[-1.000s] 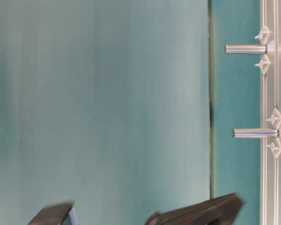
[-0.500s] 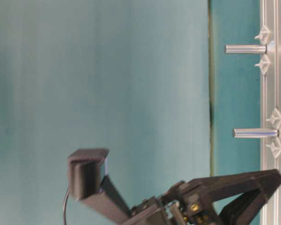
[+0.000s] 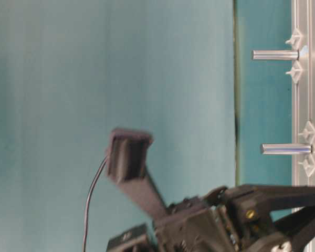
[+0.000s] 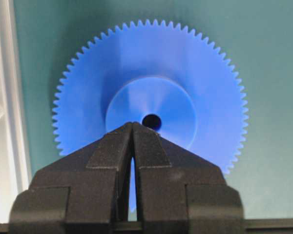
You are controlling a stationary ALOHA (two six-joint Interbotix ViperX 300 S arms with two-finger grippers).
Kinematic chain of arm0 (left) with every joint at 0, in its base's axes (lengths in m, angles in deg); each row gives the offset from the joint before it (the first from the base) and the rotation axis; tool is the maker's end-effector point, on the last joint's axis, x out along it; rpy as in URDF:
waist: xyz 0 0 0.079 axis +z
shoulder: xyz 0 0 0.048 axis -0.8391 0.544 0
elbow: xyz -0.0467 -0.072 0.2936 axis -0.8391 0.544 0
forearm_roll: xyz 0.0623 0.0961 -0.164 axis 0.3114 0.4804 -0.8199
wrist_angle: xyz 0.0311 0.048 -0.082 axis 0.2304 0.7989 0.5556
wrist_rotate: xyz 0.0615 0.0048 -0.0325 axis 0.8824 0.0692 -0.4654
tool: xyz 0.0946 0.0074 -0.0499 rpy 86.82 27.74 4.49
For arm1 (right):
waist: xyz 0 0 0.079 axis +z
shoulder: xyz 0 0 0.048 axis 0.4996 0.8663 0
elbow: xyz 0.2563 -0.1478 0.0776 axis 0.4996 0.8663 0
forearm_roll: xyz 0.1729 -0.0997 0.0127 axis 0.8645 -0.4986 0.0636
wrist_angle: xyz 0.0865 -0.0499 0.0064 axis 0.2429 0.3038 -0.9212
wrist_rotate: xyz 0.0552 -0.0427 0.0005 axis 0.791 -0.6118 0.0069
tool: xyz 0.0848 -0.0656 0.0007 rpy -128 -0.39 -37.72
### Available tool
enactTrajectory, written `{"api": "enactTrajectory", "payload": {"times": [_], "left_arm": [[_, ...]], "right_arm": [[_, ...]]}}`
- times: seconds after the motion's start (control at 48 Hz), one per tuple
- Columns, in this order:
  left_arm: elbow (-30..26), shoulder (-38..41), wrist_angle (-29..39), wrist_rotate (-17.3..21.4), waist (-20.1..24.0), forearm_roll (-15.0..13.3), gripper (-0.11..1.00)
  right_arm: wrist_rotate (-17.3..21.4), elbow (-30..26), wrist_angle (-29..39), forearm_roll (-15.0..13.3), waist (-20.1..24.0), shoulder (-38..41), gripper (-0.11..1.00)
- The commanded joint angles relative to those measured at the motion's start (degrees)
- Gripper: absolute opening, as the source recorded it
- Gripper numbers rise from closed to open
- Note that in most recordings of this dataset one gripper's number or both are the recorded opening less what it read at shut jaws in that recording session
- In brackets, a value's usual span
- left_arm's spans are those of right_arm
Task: Find the location of the shaft and insert the large gear.
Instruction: 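Lower the left gripper and close it on the blue gear's hub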
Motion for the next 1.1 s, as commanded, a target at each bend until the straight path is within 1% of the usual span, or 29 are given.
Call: {"api": "enactTrajectory", "payload": {"times": [0.0, 0.208, 0.5, 0.896, 1.021, 1.084], "left_arm": [[-3.0, 0.0, 1.8, 0.3, -0.4, 0.2, 0.01], [-6.6, 1.8, 6.3, 0.3, -1.3, 0.1, 0.01], [-8.7, 2.5, 11.4, 0.4, -1.6, 0.3, 0.01], [-9.9, 3.0, 12.2, 0.9, -1.6, 0.5, 0.01], [-9.8, 3.0, 12.2, 0.9, -1.6, 0.6, 0.05], [-9.8, 3.1, 12.2, 0.9, -1.6, 0.5, 0.12]], "right_arm": [[0.5, -0.5, -0.6, -0.1, -0.2, 0.3, 0.00], [0.5, 0.0, -2.5, -0.1, -0.3, 0.3, 0.00], [1.2, 0.7, -3.1, -0.1, -0.3, 0.3, 0.00], [1.1, 0.8, -3.0, -0.1, -0.3, 0.3, 0.00], [1.2, 1.0, -3.0, -0.1, -0.3, 0.3, 0.00], [1.2, 1.1, -3.0, -0.1, -0.3, 0.3, 0.00]]}}
